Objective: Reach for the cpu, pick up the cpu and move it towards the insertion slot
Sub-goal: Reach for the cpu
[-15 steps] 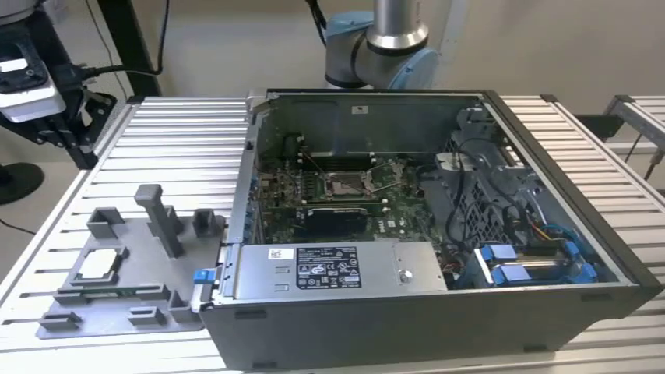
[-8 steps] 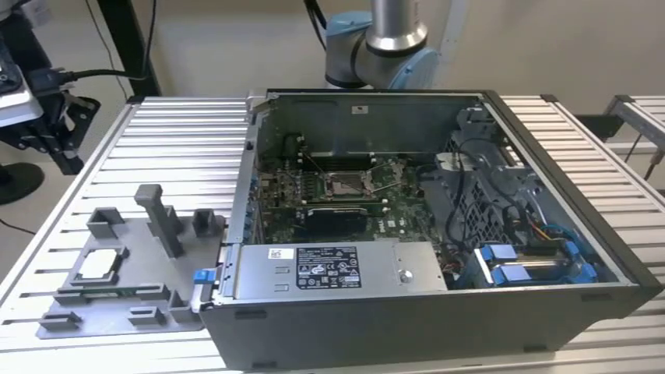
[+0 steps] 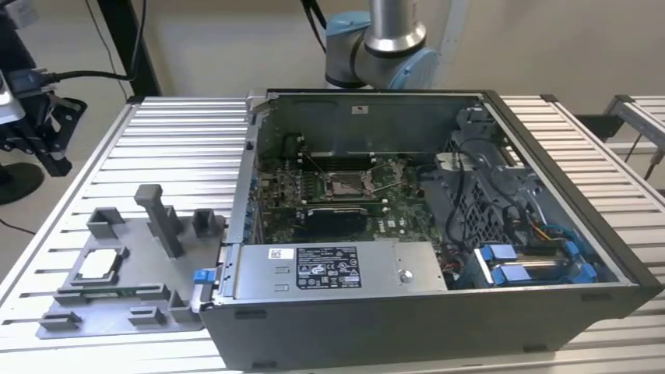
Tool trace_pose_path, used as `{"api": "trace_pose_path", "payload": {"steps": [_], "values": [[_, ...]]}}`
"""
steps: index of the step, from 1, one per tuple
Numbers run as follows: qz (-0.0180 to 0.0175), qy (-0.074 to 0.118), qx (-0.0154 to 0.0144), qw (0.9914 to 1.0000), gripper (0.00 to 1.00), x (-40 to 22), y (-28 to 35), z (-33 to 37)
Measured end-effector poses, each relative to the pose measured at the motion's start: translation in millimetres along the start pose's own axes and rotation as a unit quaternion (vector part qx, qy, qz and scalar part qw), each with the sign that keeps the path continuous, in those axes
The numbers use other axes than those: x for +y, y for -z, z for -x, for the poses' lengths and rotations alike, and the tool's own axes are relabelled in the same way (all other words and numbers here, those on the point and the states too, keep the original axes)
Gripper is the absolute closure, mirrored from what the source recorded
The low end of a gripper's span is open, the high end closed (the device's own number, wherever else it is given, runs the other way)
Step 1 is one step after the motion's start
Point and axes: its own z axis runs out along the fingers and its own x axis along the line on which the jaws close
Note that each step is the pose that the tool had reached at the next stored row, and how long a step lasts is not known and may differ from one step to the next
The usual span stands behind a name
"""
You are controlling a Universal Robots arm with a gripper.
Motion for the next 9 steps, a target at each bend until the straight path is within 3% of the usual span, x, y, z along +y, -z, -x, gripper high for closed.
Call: {"api": "trace_pose_path", "payload": {"steps": [9], "values": [[0.0000,0.000,0.0000,1.00000,1.00,0.1,0.0,-2.3]]}}
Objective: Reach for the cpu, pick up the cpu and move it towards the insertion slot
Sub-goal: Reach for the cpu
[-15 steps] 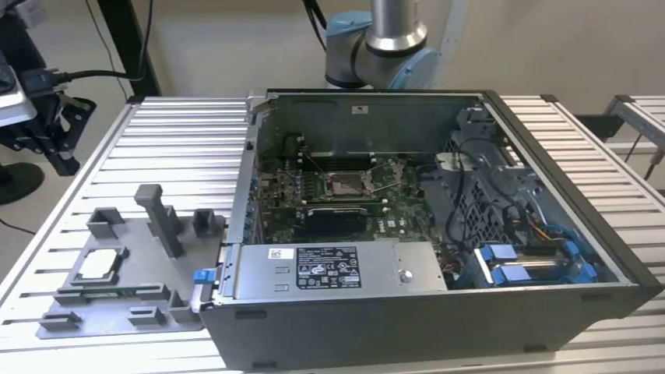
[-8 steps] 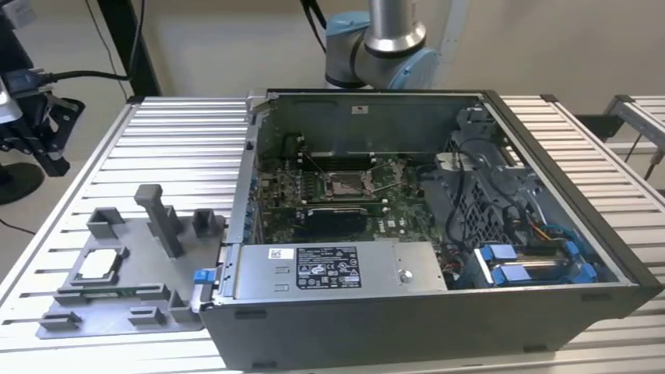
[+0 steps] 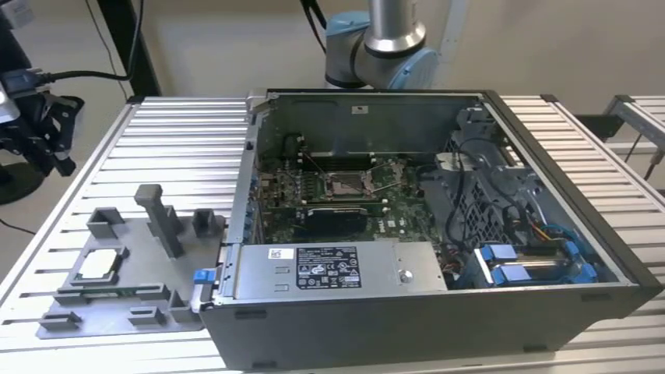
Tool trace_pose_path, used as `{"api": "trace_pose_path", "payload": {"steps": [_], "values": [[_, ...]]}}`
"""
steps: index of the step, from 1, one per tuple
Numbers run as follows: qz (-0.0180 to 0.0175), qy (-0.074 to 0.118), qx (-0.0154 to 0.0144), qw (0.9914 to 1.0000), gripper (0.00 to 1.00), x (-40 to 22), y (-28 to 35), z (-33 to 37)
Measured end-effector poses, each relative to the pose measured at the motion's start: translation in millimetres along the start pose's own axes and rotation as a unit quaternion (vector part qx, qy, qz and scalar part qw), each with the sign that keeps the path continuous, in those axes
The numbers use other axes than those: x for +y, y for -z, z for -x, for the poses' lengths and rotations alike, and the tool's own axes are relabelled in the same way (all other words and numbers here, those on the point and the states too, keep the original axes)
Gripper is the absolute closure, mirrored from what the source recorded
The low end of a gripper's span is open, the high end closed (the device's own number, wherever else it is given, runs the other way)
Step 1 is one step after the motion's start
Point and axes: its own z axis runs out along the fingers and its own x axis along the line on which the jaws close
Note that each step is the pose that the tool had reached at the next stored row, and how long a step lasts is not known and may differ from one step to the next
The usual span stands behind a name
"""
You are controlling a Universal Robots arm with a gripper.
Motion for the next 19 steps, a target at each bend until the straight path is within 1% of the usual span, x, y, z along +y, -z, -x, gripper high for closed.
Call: {"api": "trace_pose_path", "payload": {"steps": [17,18,19], "values": [[0.0000,0.000,0.0000,1.00000,1.00,0.0,0.0,-1.0],[0.0000,0.000,0.0000,1.00000,0.00,0.0,0.0,-1.1],[0.0000,0.000,0.0000,1.00000,0.00,0.0,0.0,-1.1]]}}
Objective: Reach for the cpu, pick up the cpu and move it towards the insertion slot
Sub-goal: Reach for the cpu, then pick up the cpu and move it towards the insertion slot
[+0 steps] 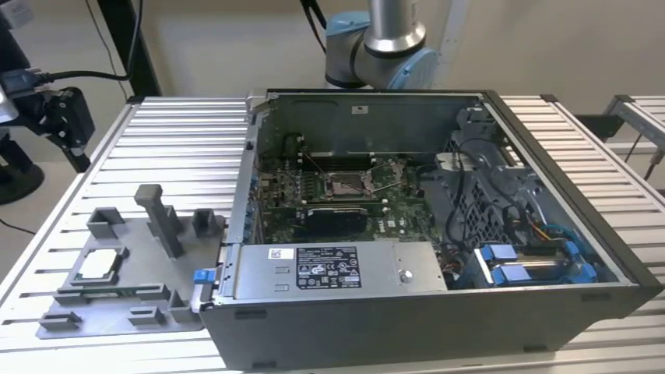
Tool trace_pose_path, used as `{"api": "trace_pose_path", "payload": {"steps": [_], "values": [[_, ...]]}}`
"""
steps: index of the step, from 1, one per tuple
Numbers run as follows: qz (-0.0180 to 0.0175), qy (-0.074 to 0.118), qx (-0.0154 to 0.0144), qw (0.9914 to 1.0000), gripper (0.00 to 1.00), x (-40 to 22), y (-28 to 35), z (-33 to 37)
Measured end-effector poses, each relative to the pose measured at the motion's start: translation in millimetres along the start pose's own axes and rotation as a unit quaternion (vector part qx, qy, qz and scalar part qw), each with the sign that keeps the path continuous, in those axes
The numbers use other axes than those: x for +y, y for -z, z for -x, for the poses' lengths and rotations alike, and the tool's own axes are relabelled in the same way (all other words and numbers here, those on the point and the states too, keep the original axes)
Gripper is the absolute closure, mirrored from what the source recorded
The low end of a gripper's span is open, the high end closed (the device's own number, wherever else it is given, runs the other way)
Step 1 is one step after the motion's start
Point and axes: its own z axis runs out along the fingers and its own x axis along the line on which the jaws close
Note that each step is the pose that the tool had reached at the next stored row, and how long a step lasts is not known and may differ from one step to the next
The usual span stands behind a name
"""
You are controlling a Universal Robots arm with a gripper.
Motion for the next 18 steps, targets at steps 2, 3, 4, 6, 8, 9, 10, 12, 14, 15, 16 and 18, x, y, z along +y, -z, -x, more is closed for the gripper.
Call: {"api": "trace_pose_path", "payload": {"steps": [2,3,4,6,8,9,10,12,14,15,16,18], "values": [[0.0000,0.000,0.0000,1.00000,0.00,0.0,0.0,-0.1],[0.0000,0.000,0.0000,1.00000,0.00,0.0,0.0,-0.1],[0.0000,0.000,0.0000,1.00000,0.00,0.0,0.0,-0.1],[0.0000,0.000,0.0000,1.00000,0.00,0.0,0.0,-0.2],[0.0000,0.000,0.0000,1.00000,0.00,0.0,0.0,-0.3],[0.0000,0.000,0.0000,1.00000,0.00,0.0,0.0,-0.3],[0.0000,0.000,0.0000,1.00000,1.00,0.0,0.0,-0.3],[0.0000,0.000,0.0000,1.00000,1.00,0.0,0.0,-0.4],[0.0000,0.000,0.0000,1.00000,1.00,0.0,0.0,-0.5],[0.0000,0.000,0.0000,1.00000,1.00,0.0,0.0,-0.5],[0.0000,0.000,0.0000,1.00000,1.00,0.0,0.0,-0.6],[0.0000,0.000,0.0000,1.00000,1.00,0.0,0.0,-0.6]]}}
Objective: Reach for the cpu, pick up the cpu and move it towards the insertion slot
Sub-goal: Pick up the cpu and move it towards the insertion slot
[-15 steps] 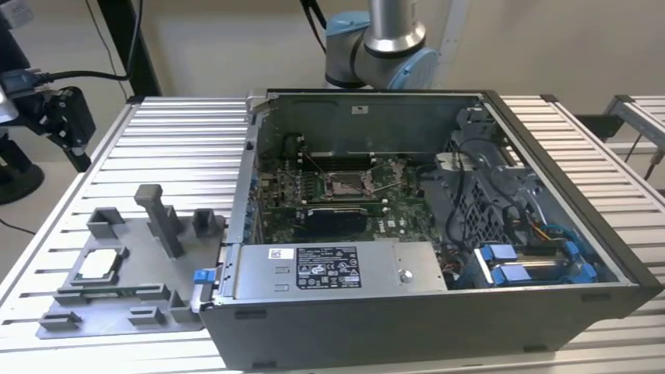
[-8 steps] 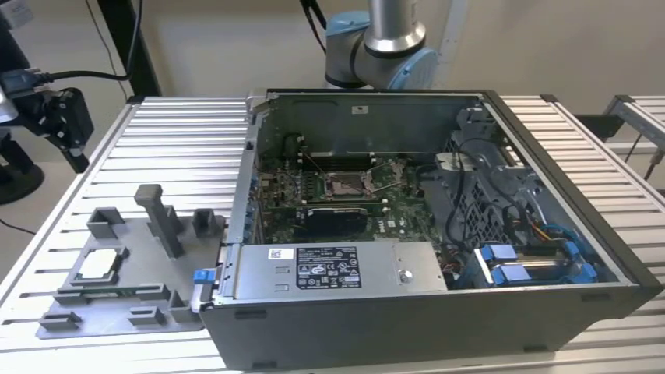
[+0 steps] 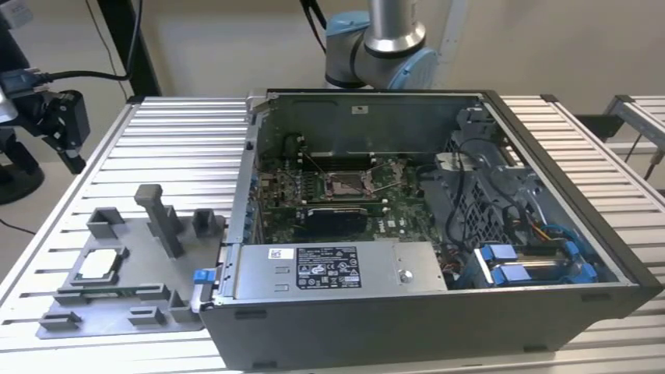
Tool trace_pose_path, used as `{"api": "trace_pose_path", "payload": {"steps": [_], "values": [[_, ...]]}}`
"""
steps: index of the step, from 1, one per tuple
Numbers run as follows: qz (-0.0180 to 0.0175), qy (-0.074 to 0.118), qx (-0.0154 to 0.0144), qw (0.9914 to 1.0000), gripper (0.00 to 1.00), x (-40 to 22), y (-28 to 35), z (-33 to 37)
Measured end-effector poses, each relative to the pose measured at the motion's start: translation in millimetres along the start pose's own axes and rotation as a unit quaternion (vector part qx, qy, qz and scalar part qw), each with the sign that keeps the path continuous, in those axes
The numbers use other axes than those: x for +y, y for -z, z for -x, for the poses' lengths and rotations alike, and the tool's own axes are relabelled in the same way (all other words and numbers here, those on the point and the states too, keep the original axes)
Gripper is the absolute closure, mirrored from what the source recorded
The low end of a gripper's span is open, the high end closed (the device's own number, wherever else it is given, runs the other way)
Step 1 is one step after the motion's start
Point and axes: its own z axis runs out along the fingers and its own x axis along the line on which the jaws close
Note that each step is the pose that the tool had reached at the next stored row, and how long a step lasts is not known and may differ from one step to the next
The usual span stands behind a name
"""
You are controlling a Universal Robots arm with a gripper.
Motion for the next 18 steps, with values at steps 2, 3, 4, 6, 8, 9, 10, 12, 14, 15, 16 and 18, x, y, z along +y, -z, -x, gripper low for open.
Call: {"api": "trace_pose_path", "payload": {"steps": [2,3,4,6,8,9,10,12,14,15,16,18], "values": [[0.0000,0.000,0.0000,1.00000,0.00,0.0,0.0,-0.1],[0.0000,0.000,0.0000,1.00000,0.00,0.0,0.0,-0.1],[0.0000,0.000,0.0000,1.00000,0.00,0.0,0.0,-0.1],[0.0000,0.000,0.0000,1.00000,0.00,0.0,-0.6,-0.2],[0.0000,0.000,0.0000,1.00000,0.00,-0.1,-1.6,-0.2],[0.0000,0.000,0.0000,1.00000,0.00,-0.1,-2.1,-0.2],[0.0000,0.000,0.0000,1.00000,0.00,-0.2,-2.6,-0.2],[0.0000,0.000,0.0000,1.00000,0.00,-0.4,-3.6,-0.2],[0.0000,0.000,0.0000,1.00000,0.00,-0.7,-4.9,-0.2],[0.0000,0.000,0.0000,1.00000,0.00,-0.9,-5.6,-0.2],[0.0000,0.000,0.0000,1.00000,0.00,-1.1,-6.2,-0.2],[0.0000,0.000,0.0000,1.00000,0.00,-1.6,-7.3,-0.2]]}}
